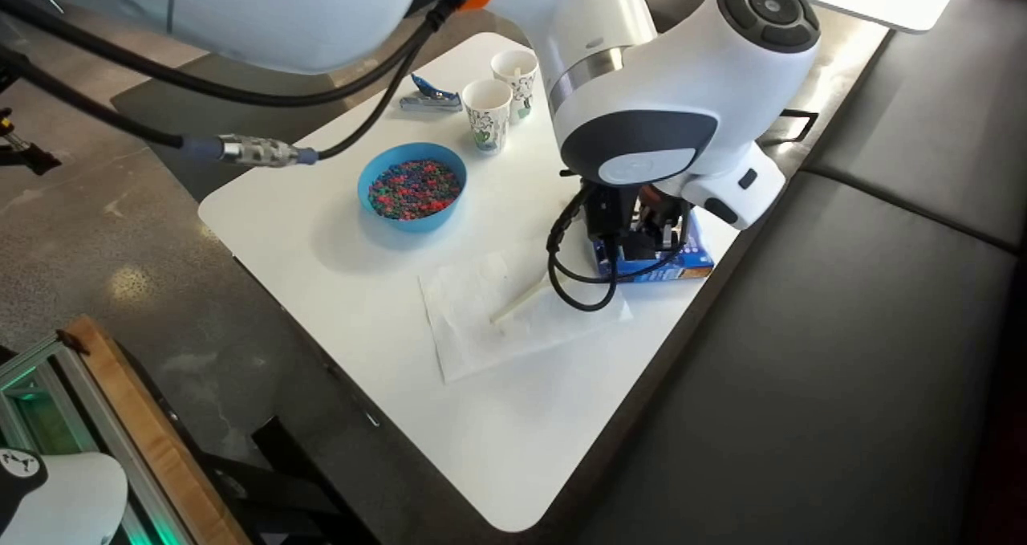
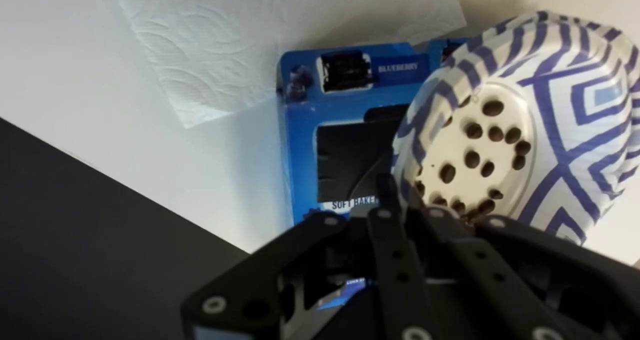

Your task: Stack the bowl on the counter on the one of the oreos box

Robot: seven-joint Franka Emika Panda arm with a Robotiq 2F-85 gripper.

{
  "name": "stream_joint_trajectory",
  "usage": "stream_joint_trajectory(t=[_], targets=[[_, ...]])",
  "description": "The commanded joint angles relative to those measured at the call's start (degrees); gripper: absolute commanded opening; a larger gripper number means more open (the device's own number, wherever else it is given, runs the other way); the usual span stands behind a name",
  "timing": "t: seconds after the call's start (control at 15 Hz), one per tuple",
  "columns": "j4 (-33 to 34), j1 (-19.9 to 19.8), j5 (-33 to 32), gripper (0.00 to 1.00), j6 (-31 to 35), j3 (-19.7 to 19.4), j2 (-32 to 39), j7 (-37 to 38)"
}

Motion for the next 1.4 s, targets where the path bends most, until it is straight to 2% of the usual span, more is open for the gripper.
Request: stream_joint_trajectory(t=[0.0, 0.47, 1.13, 1.2, 1.27, 1.33], targets=[[-0.56, -1.14, 0.21, 0.01, -1.86, 1.9, -0.82, -4.22], [-0.01, -1.32, 1.93, 0.01, -0.8, 3.92, -0.29, -6.0], [0.05, -0.95, 2.14, 0.01, 1.27, 3.66, 0.24, -4.9], [-0.12, -1.0, 2.33, 0.29, 1.77, 3.72, 0.16, -4.94], [-0.35, -1.03, 2.65, 0.29, 2.77, 3.79, 0.04, -4.88], [-0.88, -1.12, 3.16, 0.36, 3.97, 3.93, -0.39, -4.84]])
